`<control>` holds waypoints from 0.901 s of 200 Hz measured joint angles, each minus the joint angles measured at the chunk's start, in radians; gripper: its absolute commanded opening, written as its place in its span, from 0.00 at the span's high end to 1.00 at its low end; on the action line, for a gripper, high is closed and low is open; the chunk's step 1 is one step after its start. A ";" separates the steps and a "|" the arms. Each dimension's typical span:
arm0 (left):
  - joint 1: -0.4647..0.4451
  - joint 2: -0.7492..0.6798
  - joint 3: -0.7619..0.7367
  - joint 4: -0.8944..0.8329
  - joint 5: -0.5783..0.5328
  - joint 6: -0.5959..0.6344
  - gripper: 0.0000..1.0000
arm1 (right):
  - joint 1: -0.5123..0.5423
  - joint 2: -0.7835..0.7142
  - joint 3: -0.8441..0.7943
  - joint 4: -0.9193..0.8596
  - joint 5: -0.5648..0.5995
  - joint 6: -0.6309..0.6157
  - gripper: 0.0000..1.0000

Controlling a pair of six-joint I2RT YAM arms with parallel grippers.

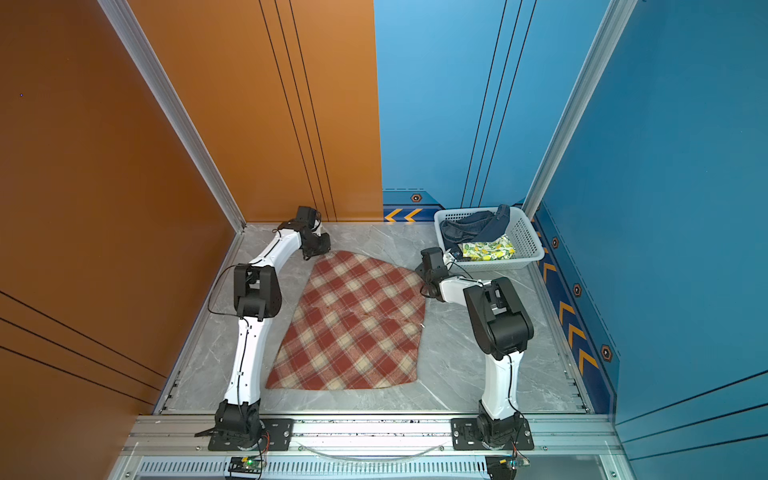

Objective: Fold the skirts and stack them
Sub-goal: 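Pinch the skirt's far corners with the left and right grippers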

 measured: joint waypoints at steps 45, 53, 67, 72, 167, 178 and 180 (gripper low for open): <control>0.008 -0.037 -0.055 0.011 0.000 0.000 1.00 | 0.037 0.000 -0.002 -0.010 0.066 0.002 0.52; 0.010 -0.043 -0.060 0.011 0.001 0.000 1.00 | 0.049 -0.002 -0.007 -0.016 0.089 0.003 0.52; 0.011 -0.049 -0.066 0.019 0.002 0.000 1.00 | 0.070 -0.008 -0.025 -0.031 0.124 -0.002 0.52; 0.012 -0.052 -0.070 0.025 0.004 0.000 1.00 | 0.076 -0.010 -0.031 -0.039 0.134 -0.005 0.51; 0.079 -0.166 -0.267 0.119 0.032 -0.030 1.00 | 0.100 -0.007 0.046 -0.159 0.185 -0.086 0.46; 0.100 -0.186 -0.298 0.132 0.035 -0.040 1.00 | 0.101 0.002 0.081 -0.169 0.177 -0.089 0.46; 0.105 -0.190 -0.303 0.135 0.036 -0.043 1.00 | 0.101 0.004 0.088 -0.171 0.175 -0.089 0.46</control>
